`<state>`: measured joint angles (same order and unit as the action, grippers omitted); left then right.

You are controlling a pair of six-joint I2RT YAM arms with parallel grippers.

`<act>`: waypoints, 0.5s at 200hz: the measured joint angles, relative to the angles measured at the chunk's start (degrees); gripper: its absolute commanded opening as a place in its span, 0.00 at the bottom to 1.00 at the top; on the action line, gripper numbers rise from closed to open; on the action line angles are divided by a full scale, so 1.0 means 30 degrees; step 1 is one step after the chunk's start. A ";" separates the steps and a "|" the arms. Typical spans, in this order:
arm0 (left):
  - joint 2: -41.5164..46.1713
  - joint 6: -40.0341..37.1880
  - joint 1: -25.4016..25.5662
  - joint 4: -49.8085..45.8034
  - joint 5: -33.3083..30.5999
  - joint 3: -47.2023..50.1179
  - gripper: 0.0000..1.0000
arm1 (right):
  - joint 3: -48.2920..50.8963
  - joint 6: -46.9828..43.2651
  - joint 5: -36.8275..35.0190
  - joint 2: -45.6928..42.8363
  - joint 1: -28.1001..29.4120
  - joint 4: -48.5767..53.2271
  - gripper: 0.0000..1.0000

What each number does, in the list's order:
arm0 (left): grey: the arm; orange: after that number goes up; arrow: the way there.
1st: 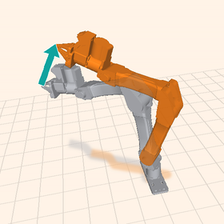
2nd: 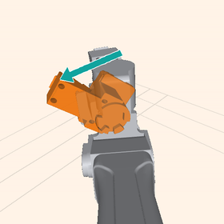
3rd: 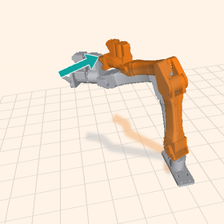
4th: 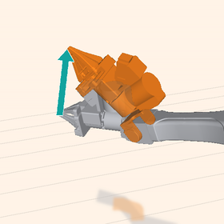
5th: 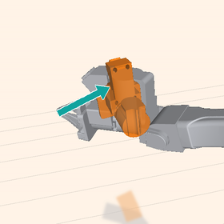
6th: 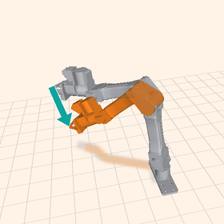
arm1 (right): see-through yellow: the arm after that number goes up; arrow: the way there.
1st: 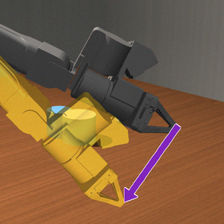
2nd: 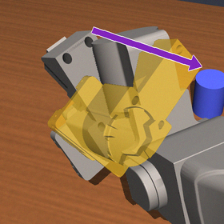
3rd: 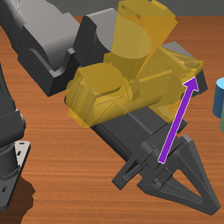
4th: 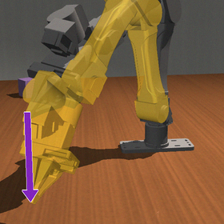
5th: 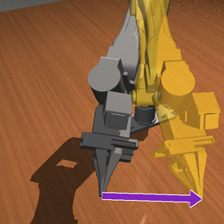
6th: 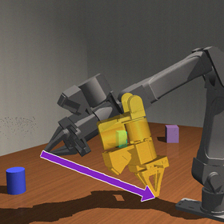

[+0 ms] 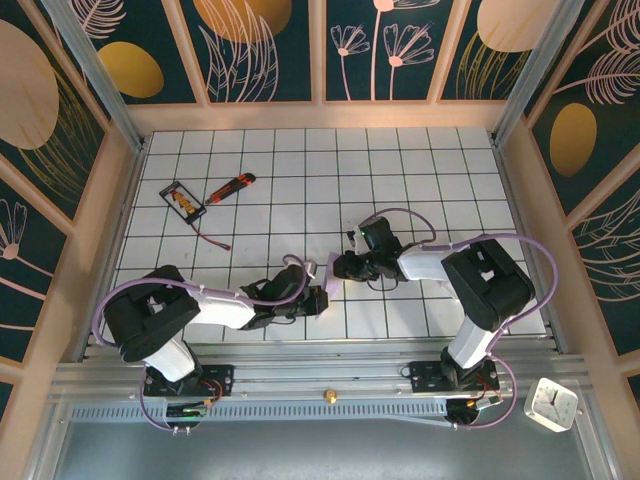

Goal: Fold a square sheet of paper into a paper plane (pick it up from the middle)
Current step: Perform the fifth fold on the wing at the bottom-center of the table.

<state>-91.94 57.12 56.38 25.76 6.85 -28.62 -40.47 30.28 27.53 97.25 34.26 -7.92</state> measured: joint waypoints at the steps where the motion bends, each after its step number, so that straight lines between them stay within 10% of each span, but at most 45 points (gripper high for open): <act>1: 0.0000 0.0015 0.0000 0.0044 0.0000 0.0022 0.04 | 0.0000 0.0000 0.0007 0.0000 0.0000 0.0007 0.23; 100: -0.0284 0.2623 -0.0044 0.4510 0.0605 0.2382 0.00 | -0.0131 -0.0233 -0.0007 -0.0299 -0.0117 0.0306 0.29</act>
<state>-92.79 64.99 56.25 39.29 8.67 -21.47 -40.86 29.58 27.51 96.36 33.91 -7.01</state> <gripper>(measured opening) 0.056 0.284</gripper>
